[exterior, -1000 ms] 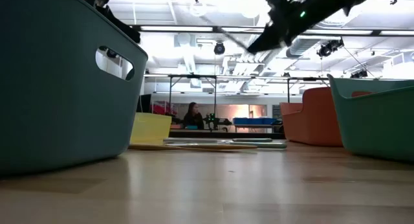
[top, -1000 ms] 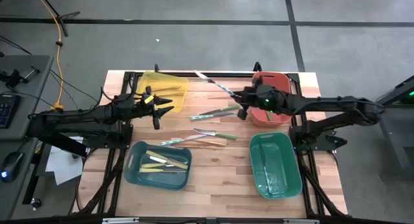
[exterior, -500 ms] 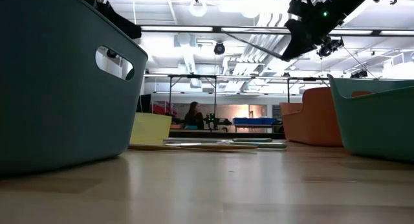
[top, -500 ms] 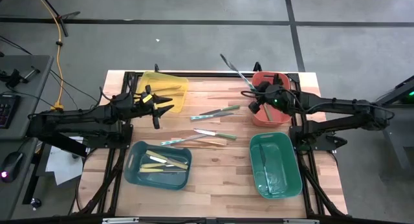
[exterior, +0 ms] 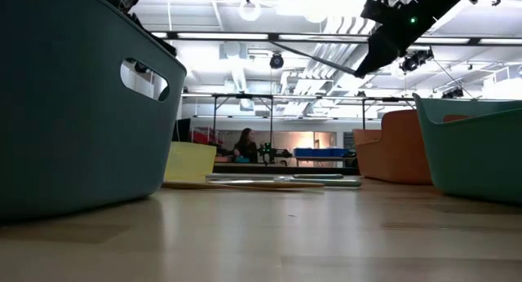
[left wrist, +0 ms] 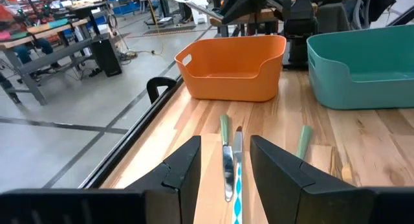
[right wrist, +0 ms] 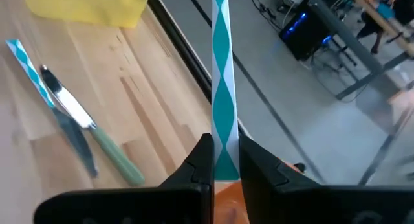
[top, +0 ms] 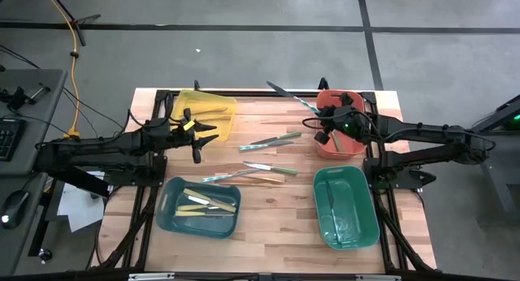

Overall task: Sort silverware by color (type)
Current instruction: Put the patterned green knife into the green bin

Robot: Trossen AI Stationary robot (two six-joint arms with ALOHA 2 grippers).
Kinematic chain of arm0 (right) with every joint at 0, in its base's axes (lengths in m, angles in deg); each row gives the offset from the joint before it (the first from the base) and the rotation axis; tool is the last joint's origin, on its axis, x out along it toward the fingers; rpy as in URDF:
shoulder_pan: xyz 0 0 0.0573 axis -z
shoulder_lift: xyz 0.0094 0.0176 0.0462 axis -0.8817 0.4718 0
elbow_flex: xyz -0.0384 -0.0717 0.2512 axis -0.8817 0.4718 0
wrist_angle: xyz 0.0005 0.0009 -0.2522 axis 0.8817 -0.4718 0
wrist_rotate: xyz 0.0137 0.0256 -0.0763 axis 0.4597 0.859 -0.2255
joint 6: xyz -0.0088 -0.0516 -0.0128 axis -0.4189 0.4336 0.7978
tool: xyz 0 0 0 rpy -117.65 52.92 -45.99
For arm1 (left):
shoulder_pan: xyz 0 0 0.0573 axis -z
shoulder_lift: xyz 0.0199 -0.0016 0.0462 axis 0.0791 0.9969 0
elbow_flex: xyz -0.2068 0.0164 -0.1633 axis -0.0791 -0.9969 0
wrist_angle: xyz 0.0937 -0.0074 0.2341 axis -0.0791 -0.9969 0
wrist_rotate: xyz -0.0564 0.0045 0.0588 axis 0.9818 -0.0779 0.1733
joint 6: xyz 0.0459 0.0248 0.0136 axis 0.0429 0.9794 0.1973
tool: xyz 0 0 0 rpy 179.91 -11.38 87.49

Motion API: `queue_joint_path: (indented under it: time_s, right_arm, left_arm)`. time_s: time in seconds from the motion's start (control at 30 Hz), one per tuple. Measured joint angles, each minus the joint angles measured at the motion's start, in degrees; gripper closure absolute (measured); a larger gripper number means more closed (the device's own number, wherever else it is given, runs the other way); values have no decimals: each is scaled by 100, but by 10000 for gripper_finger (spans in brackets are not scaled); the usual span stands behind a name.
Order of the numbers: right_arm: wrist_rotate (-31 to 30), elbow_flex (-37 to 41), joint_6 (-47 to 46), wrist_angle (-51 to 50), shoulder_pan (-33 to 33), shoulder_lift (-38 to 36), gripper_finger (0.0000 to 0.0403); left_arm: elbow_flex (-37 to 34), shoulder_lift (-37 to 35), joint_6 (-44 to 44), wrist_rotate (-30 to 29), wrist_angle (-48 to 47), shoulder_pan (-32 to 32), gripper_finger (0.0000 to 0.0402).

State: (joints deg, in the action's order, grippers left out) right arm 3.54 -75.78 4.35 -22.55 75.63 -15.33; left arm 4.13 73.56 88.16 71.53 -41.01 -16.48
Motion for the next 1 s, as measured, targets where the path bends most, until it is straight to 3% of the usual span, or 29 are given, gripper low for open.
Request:
queue_joint_path:
  time_s: [0.23, 0.6, 0.83, 1.0]
  right_arm:
    - [0, 0, 555, 0, 48, 0, 373]
    - [-1, 0, 627, 3, 48, 0, 373]
    - [52, -24, 30, -48, 43, 0, 373]
    - [680, -650, -1020, -669, -186, -2, 373]
  left_arm:
    - [0, 0, -159, 2, -2, 0, 280]
    - [0, 0, 40, 4, -4, 0, 280]
    - [0, 0, -2, 9, -39, 0, 280]
    - [0, 0, -50, 11, -127, 0, 280]
